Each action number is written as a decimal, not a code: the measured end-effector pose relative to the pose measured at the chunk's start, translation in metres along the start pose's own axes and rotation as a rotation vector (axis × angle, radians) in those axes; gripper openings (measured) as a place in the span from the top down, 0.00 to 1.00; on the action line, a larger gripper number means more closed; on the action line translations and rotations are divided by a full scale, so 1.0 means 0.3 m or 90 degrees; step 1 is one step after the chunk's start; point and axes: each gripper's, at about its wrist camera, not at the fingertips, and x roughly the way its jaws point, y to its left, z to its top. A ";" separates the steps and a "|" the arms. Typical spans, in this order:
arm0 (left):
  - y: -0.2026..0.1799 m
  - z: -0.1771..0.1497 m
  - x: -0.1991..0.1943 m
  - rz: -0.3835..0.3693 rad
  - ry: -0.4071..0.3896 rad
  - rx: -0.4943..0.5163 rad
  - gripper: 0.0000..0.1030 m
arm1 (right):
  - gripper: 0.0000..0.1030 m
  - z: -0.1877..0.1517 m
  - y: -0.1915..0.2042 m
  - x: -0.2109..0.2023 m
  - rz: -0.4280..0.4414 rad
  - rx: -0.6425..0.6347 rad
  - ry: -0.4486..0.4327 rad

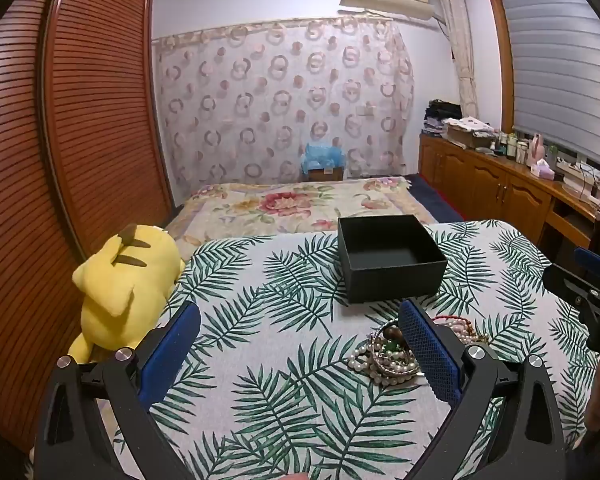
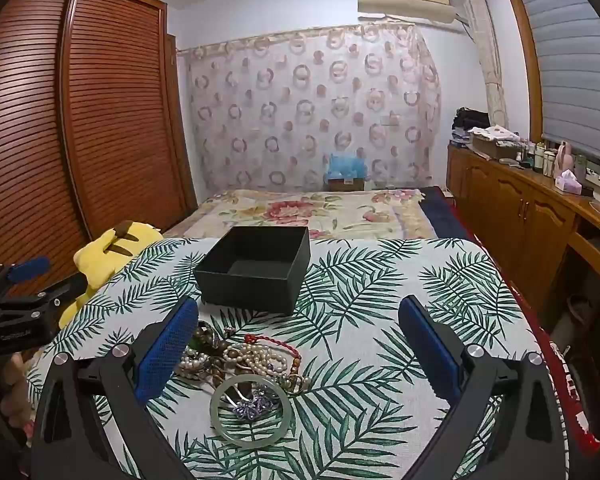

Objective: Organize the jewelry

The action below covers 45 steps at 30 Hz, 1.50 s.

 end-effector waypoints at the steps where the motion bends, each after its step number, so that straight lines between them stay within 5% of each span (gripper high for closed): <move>1: 0.000 0.000 0.000 0.000 -0.001 0.000 0.07 | 0.02 0.000 0.000 0.000 0.000 0.000 0.000; 45: -0.017 -0.001 -0.002 -0.006 -0.008 -0.008 0.07 | 0.02 -0.004 0.003 -0.004 0.002 0.001 0.000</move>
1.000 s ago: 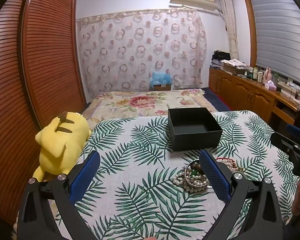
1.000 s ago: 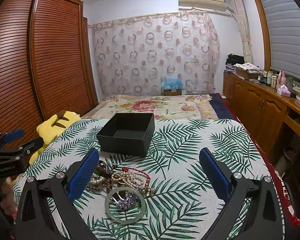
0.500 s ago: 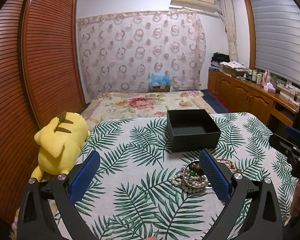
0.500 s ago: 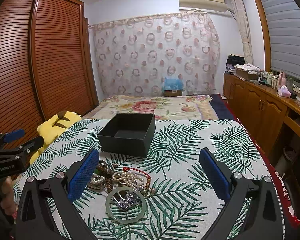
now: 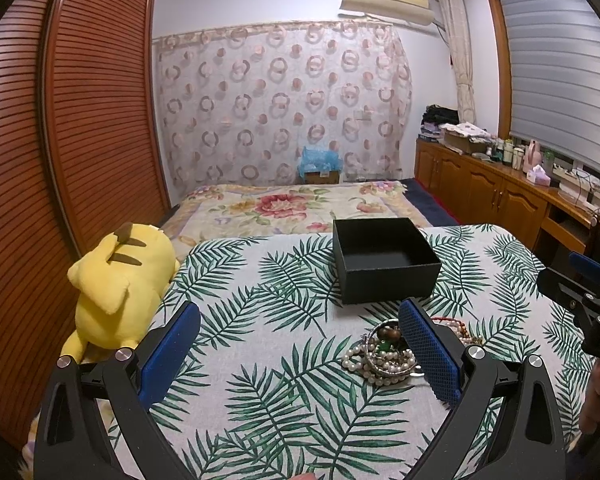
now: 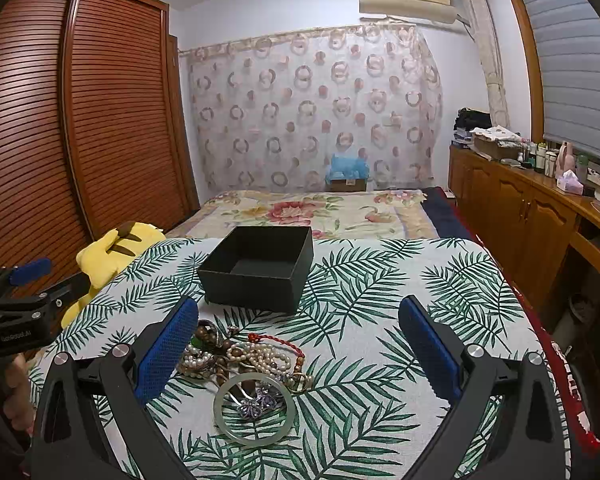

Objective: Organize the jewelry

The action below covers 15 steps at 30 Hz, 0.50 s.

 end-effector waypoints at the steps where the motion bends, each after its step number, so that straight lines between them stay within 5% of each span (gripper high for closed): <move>1: -0.003 0.000 0.000 0.000 0.000 0.001 0.07 | 0.02 0.000 -0.001 0.001 0.000 0.000 0.001; 15: -0.013 0.008 -0.009 -0.001 0.001 -0.001 0.07 | 0.02 0.004 0.015 -0.009 0.001 -0.002 0.000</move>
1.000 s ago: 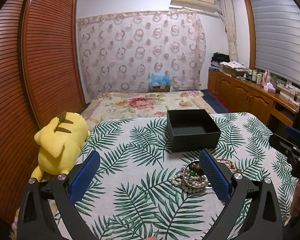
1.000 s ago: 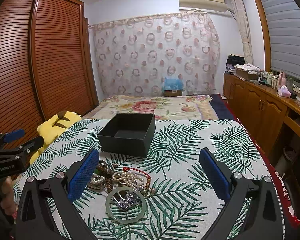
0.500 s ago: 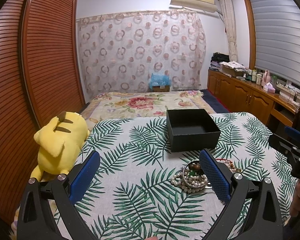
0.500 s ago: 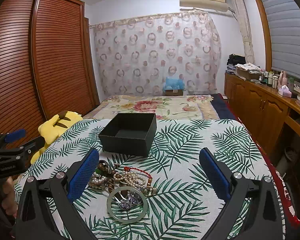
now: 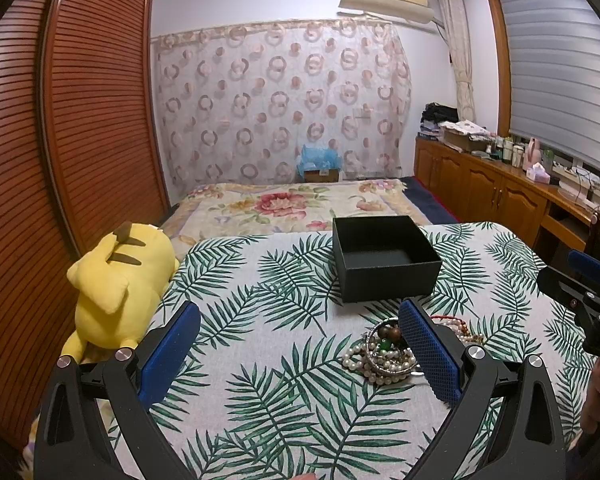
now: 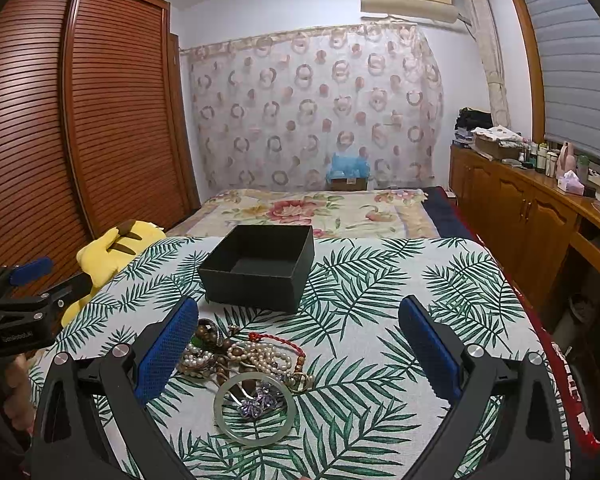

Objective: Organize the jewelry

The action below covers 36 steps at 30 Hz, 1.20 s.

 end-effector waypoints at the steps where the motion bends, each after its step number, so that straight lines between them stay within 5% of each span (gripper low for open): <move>1: 0.000 0.000 0.000 -0.001 0.000 0.000 0.07 | 0.02 0.000 -0.001 0.001 -0.001 0.000 0.000; 22: -0.008 -0.001 0.002 0.000 0.001 0.001 0.07 | 0.02 0.004 0.008 -0.005 0.013 -0.004 -0.008; 36: 0.011 -0.057 0.073 -0.022 0.048 0.007 0.07 | 0.02 -0.034 0.019 0.025 0.064 -0.032 0.019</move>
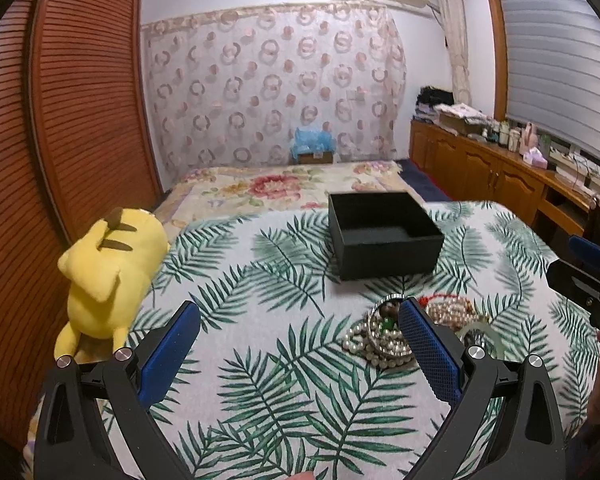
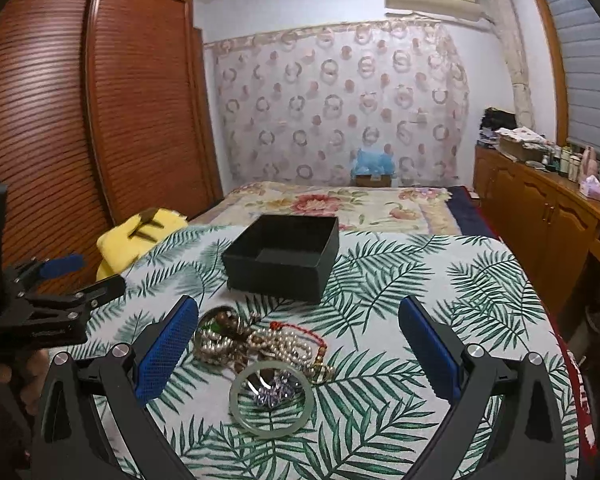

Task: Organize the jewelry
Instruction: 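Grasp the silver bangle with the left tool while the right tool grasps the jade bangle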

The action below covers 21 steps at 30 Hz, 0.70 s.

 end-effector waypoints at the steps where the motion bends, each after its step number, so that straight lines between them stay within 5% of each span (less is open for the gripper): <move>1: -0.004 -0.005 0.009 -0.002 0.007 0.003 0.07 | 0.02 -0.008 0.002 0.008 -0.004 -0.009 0.007; 17: -0.017 -0.070 0.099 -0.065 0.075 0.038 0.07 | 0.03 -0.127 0.019 0.129 0.060 -0.079 0.144; 21: -0.024 -0.086 0.126 -0.077 0.096 0.043 0.07 | 0.11 -0.161 0.033 0.191 0.091 -0.090 0.204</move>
